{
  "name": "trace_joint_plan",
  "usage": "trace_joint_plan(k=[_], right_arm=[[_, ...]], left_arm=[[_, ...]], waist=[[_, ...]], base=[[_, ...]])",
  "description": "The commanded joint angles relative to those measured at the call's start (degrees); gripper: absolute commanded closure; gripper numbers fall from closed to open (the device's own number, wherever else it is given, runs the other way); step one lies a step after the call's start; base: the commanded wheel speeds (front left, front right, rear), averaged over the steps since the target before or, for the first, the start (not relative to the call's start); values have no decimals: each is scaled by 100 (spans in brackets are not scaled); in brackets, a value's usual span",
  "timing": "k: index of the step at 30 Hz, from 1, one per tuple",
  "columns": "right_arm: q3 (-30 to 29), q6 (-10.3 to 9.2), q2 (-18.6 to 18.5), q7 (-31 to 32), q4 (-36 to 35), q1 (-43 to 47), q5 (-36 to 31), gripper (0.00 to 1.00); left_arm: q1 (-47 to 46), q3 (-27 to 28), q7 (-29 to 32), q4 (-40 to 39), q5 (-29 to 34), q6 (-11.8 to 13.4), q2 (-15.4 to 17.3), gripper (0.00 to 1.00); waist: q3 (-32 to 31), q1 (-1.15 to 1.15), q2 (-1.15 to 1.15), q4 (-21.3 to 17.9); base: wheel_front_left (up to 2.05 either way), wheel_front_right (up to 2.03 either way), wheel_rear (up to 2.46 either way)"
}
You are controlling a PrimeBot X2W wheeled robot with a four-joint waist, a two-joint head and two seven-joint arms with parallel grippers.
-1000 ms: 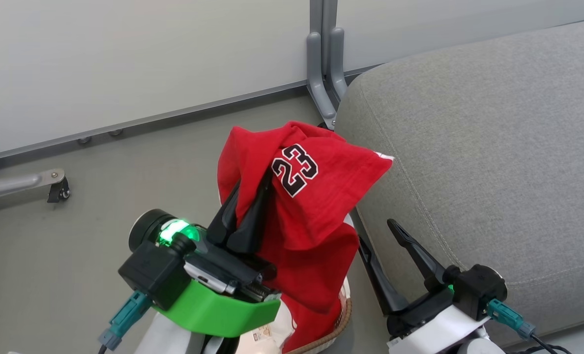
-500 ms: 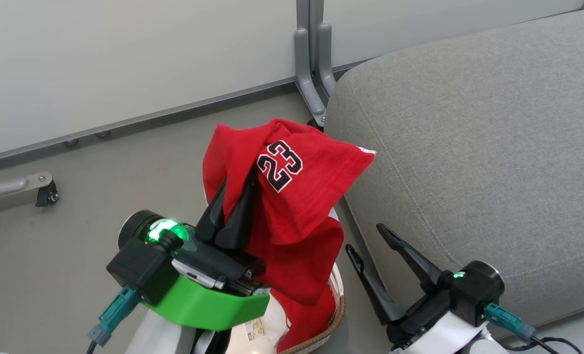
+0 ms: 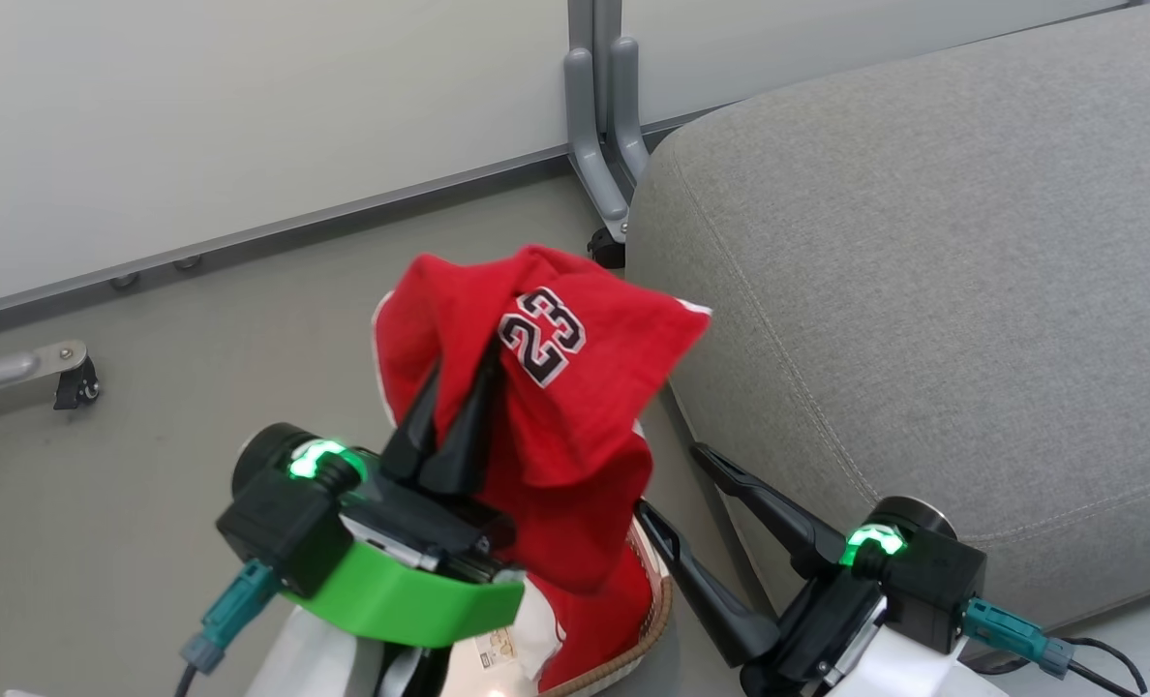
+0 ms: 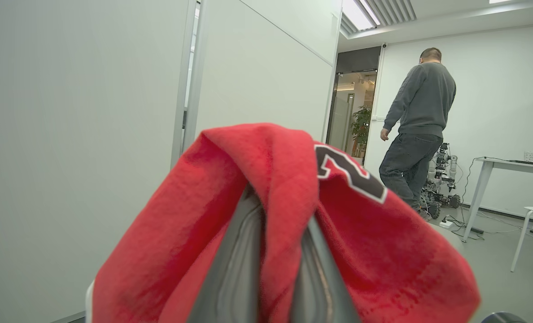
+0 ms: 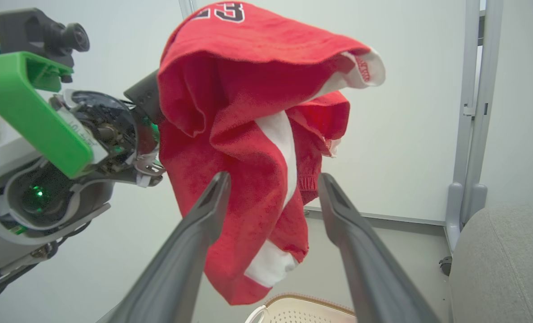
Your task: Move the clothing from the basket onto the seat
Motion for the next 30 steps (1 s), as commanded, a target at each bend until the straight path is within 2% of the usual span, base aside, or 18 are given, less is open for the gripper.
trace_joint_plan(k=[1, 10, 17, 22, 26, 27, 28, 29, 30], right_arm=[[51, 0, -22, -18, -3, -115, 16, 0], [306, 0, -214, -18, 281, -512, -64, 0], [960, 0, -406, -18, 454, -1005, 138, 0], [1147, 0, -306, -17, 610, -1208, 194, 0], [1186, 0, -173, -18, 771, -1298, 163, 0], [1191, 0, -133, -18, 797, -1282, 167, 15], [1195, 0, -110, -17, 817, -1266, 170, 68], [1172, 0, -80, -18, 826, -1243, 169, 100], [1141, 0, -61, -18, 827, -1211, 154, 100]], left_arm=[[-33, -107, -1, -13, -54, -16, 82, 100], [-163, -713, -1, -135, -294, -16, 275, 100], [-260, -1097, -1, -132, -496, -16, 423, 100], [-329, -1307, -1, 15, -481, -16, 492, 100], [-353, -1334, -1, 49, -535, -16, 426, 100], [-356, -1334, -1, 58, -542, -16, 418, 100], [-350, -1323, -1, 66, -549, -16, 407, 100], [-329, -1310, -1, 83, -559, -16, 393, 100], [-308, -1306, -1, 101, -573, -16, 392, 100]], waist=[[6, 0, 0, -1], [-3, 0, 0, 77], [4, 0, 0, 73], [-12, 0, 0, 77], [-27, 0, 0, 96], [-35, 0, 0, 104], [-42, 0, 0, 111], [-52, 0, 0, 116], [-61, 0, 0, 122]], base=[[0, 0, 0], [0, 0, 0], [0, 0, 0], [0, 0, 0], [0, 0, 0], [0, 0, 0], [0, 0, 0], [0, 0, 0], [0, 0, 0]])
